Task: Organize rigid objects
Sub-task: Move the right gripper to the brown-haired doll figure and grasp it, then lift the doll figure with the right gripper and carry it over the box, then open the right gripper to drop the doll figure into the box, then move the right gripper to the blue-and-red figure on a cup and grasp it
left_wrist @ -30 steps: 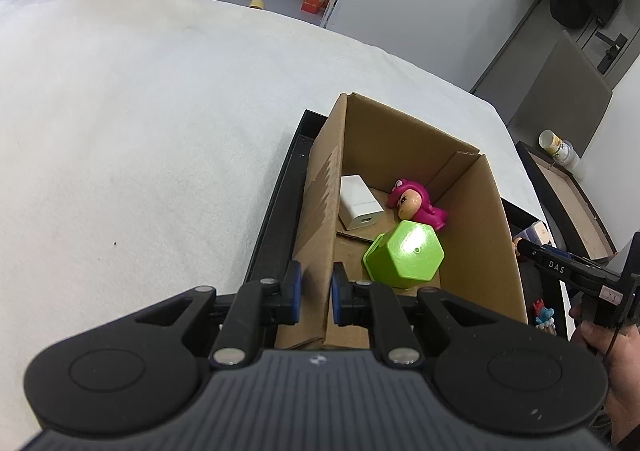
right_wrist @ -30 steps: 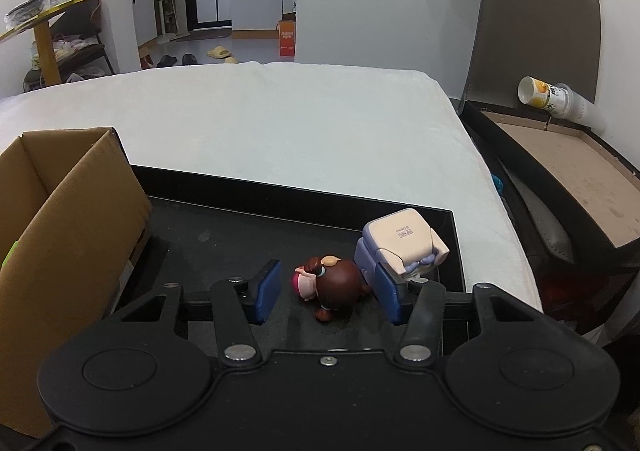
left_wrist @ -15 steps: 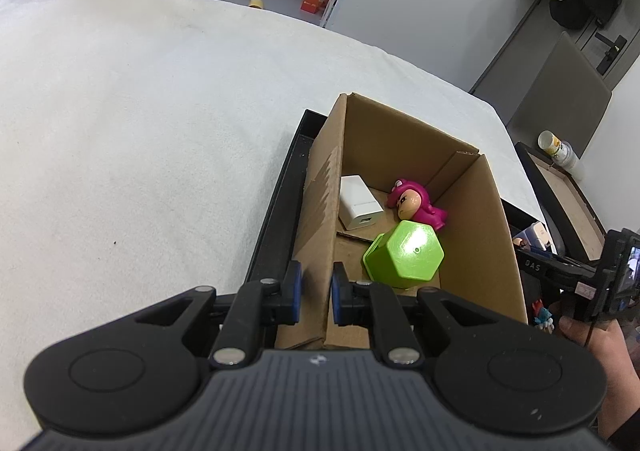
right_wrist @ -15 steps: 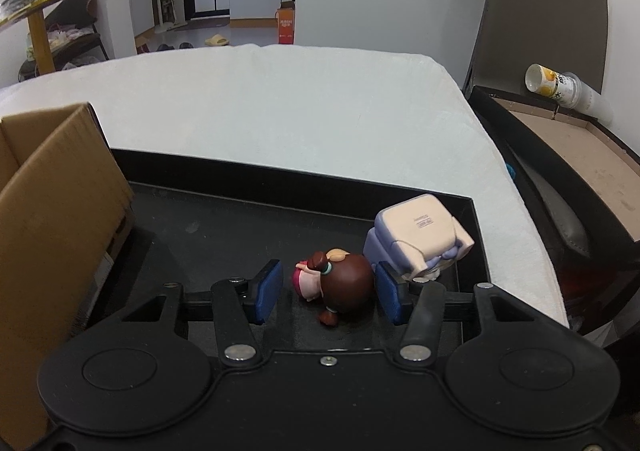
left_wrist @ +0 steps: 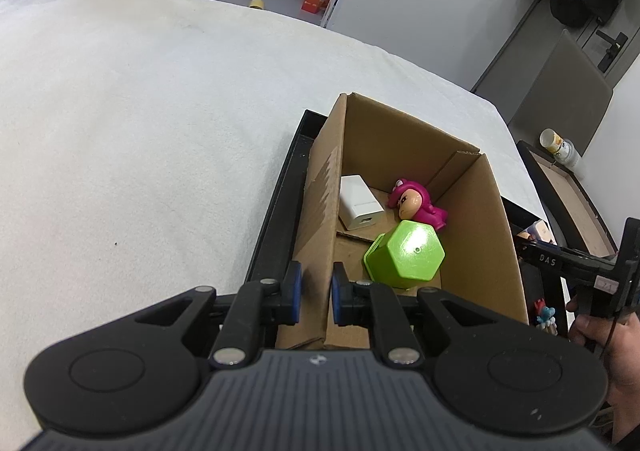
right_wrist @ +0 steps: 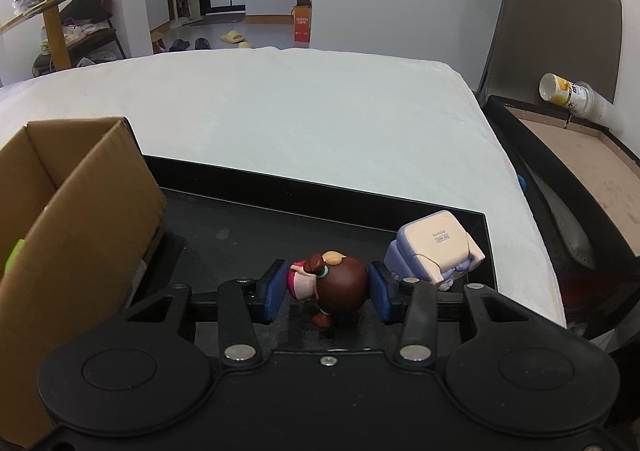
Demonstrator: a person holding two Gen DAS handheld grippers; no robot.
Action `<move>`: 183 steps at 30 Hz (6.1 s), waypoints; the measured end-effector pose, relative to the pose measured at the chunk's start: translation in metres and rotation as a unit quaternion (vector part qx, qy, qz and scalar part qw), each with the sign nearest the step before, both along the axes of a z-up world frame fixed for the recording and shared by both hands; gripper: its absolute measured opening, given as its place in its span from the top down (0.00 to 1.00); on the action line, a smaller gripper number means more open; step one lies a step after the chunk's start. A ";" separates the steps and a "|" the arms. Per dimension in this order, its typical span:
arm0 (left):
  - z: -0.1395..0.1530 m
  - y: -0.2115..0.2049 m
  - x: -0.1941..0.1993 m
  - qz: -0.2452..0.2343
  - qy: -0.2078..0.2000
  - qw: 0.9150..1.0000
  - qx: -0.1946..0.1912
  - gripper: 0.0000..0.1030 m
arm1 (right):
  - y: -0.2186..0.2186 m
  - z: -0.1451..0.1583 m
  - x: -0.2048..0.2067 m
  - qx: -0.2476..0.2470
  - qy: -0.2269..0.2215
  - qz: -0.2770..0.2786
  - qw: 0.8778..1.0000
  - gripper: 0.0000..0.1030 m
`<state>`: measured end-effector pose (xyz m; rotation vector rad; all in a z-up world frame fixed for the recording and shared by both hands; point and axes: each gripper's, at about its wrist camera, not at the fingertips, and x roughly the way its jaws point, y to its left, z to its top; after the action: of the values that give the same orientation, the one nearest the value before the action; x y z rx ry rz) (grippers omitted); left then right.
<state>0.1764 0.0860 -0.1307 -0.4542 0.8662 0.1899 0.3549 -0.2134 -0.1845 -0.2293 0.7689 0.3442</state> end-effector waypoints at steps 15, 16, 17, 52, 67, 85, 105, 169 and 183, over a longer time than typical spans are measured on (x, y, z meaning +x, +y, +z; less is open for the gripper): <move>0.001 -0.002 0.001 -0.001 0.003 1.000 0.005 0.87 | 0.006 0.039 -0.013 0.011 -0.007 0.012 1.000 0.58; 0.001 -0.002 0.002 -0.001 0.003 1.000 0.007 0.87 | 0.007 0.042 -0.015 0.012 -0.010 0.015 1.000 0.58; 0.001 -0.003 0.002 -0.001 0.003 1.000 0.008 0.87 | 0.008 0.046 -0.015 0.014 -0.013 0.017 1.000 0.58; 0.001 -0.005 0.002 0.000 0.006 1.000 0.015 0.87 | 0.042 0.118 -0.066 0.060 -0.087 0.108 0.989 0.58; 0.002 -0.002 0.001 0.001 0.004 1.000 0.008 0.87 | 0.093 0.103 -0.086 0.068 -0.070 0.180 0.979 0.58; 0.000 0.002 -0.001 0.002 0.000 1.000 -0.006 0.87 | 0.128 0.062 -0.097 0.100 -0.049 0.239 0.965 0.58; 0.000 0.002 -0.001 0.000 -0.002 1.000 -0.008 0.87 | 0.121 0.073 -0.089 0.117 0.026 0.238 0.964 0.55; 0.000 -0.001 0.001 0.002 0.000 1.000 -0.002 0.87 | -0.020 0.014 -0.032 -0.124 0.068 0.032 0.989 0.56; 0.000 -0.001 0.001 0.002 0.000 1.000 -0.003 0.87 | -0.031 -0.018 -0.019 -0.134 0.111 0.025 0.984 0.68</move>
<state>0.1772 0.0848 -0.1306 -0.4608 0.8652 0.1910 0.3359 -0.2445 -0.2030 -0.4695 1.0316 0.3166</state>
